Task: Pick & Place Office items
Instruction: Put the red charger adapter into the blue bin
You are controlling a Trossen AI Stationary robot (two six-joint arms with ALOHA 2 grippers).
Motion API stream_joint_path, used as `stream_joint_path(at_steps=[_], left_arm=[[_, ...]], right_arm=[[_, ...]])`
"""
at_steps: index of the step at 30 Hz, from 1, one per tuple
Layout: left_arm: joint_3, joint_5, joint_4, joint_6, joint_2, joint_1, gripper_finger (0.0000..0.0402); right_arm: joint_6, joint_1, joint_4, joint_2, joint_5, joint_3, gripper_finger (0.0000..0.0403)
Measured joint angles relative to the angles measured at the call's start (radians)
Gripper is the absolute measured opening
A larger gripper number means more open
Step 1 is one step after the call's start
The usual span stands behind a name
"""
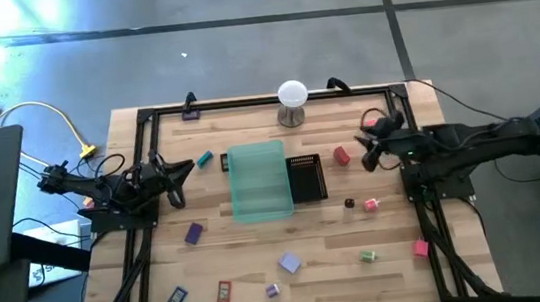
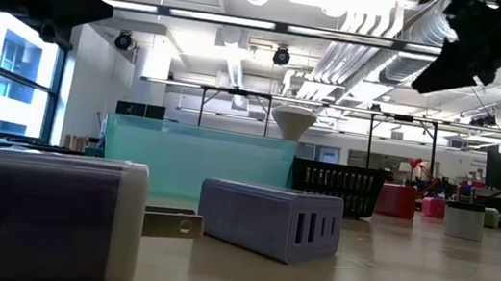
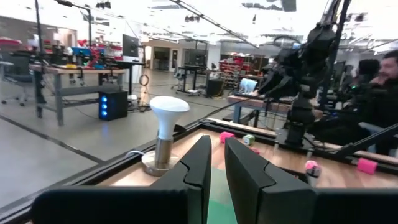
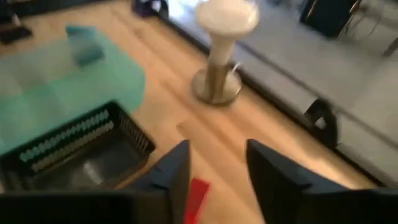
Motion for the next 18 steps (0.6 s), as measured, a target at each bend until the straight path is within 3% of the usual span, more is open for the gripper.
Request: stream_joint_path(at_steps=[4,8,18], left_arm=[[0.000,0.023,0.000,-0.001,0.000,0.000,0.0039],[0.000,0.023,0.000,-0.003,0.000,0.000,0.0039],[0.000,0.024,0.000,-0.011,0.000,0.000,0.0039]], right_arm=[[0.093,-0.026,-0.005,0.128,-0.099,0.027,0.0232],[0.171,-0.097,-0.024,0.224,-0.223,0.031,0.0273],[0.174,-0.273,-0.051,0.386,-0.383,0.031,0.0284]])
